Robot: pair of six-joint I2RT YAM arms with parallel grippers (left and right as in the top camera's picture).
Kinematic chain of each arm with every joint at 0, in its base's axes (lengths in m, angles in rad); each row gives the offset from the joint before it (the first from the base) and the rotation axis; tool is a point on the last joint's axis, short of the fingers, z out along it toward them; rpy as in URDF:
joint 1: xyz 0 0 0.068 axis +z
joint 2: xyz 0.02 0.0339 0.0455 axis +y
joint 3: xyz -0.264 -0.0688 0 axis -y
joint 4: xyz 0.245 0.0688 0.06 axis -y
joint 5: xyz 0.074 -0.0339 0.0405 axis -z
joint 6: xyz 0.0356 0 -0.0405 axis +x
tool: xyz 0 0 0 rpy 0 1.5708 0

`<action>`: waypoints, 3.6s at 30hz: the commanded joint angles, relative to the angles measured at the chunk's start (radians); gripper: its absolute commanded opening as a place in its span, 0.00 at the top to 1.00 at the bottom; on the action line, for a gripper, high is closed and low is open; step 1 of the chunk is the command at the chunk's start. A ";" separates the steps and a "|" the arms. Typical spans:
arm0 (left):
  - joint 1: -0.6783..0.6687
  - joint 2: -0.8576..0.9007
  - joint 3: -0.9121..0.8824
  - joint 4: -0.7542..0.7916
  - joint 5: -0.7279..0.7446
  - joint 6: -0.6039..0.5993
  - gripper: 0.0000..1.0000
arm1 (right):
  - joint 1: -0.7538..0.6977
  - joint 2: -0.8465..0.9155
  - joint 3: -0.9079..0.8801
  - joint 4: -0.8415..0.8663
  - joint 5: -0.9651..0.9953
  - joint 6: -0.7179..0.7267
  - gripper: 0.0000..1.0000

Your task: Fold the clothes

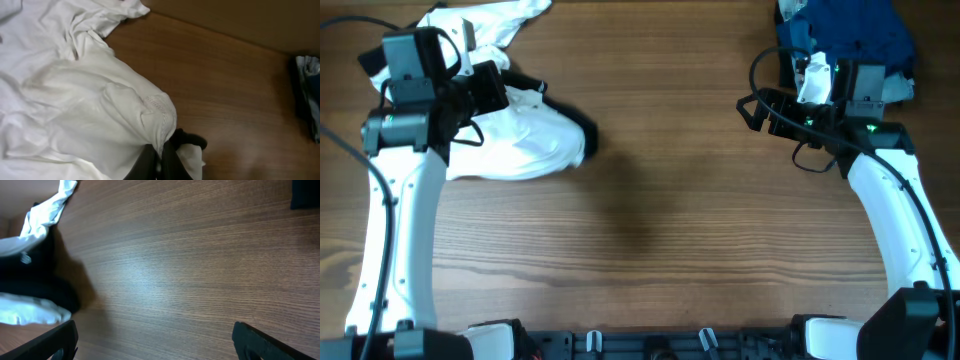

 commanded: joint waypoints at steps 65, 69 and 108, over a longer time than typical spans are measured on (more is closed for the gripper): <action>-0.137 0.393 0.017 -0.229 -0.214 -0.186 0.46 | 0.003 0.013 0.023 -0.001 0.029 -0.016 0.01; -0.137 0.422 0.017 -0.218 -0.214 -0.185 0.50 | 0.003 0.013 0.023 -0.001 0.029 -0.016 0.00; -0.381 0.120 0.542 0.413 0.022 -0.284 0.96 | -0.008 -0.114 0.023 0.002 -0.160 -0.047 0.05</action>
